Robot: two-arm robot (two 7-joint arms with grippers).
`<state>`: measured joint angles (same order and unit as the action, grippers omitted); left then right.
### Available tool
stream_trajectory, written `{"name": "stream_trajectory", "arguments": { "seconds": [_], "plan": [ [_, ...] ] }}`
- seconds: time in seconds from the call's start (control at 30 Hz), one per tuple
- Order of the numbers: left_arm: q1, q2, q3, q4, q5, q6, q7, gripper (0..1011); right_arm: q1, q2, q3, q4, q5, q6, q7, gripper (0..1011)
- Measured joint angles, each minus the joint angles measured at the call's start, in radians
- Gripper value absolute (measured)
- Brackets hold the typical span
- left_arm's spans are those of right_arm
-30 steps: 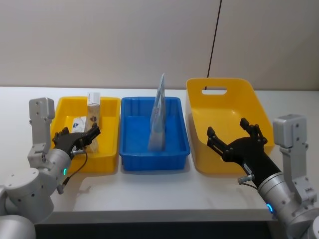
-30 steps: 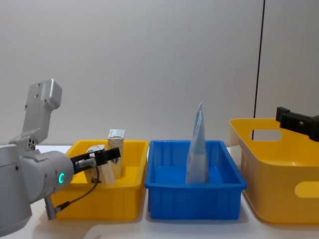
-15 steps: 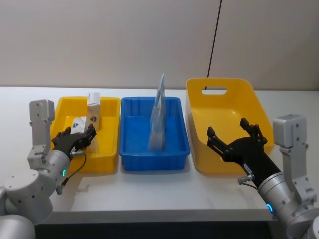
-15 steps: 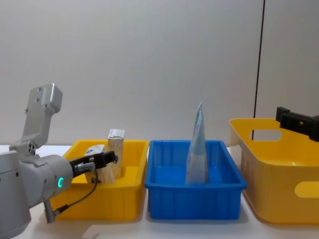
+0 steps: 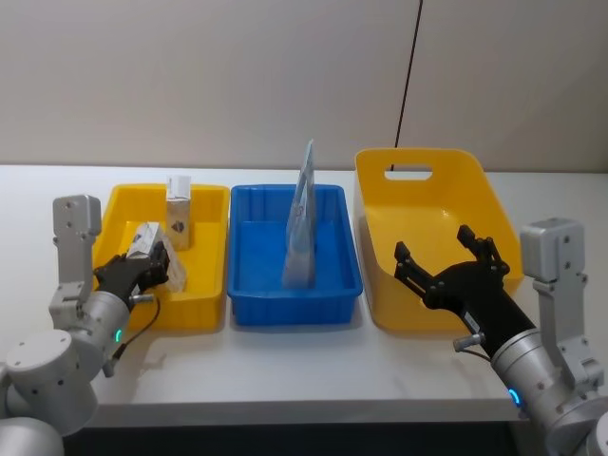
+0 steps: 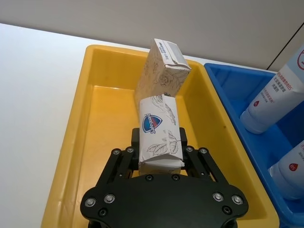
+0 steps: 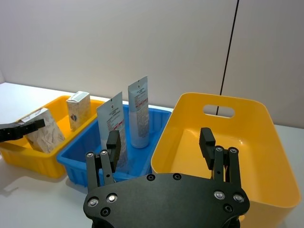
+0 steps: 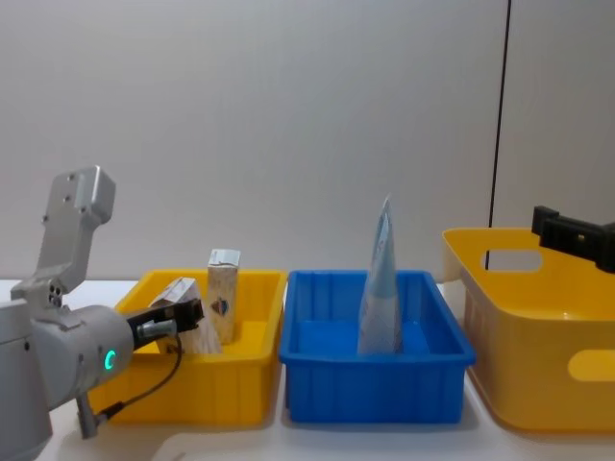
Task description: Bimanual collaborative sorting of washing and personal care products
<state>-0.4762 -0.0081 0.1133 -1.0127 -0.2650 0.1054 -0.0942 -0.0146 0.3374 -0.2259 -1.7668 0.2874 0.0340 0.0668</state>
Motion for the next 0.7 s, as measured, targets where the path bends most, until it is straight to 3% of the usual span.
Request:
{"name": "stream_trajectory", "arguments": {
  "seconds": [0.4, 0.7],
  "plan": [
    [0.017, 0.005, -0.002, -0.055, 0.026, -0.006, 0.012, 367, 0.0, 0.0, 0.0, 0.0, 0.0, 0.0, 0.0, 1002],
    [0.021, 0.032, 0.011, -0.136, 0.058, -0.011, -0.005, 367, 0.0, 0.0, 0.0, 0.0, 0.0, 0.0, 0.0, 1002]
  ]
}}
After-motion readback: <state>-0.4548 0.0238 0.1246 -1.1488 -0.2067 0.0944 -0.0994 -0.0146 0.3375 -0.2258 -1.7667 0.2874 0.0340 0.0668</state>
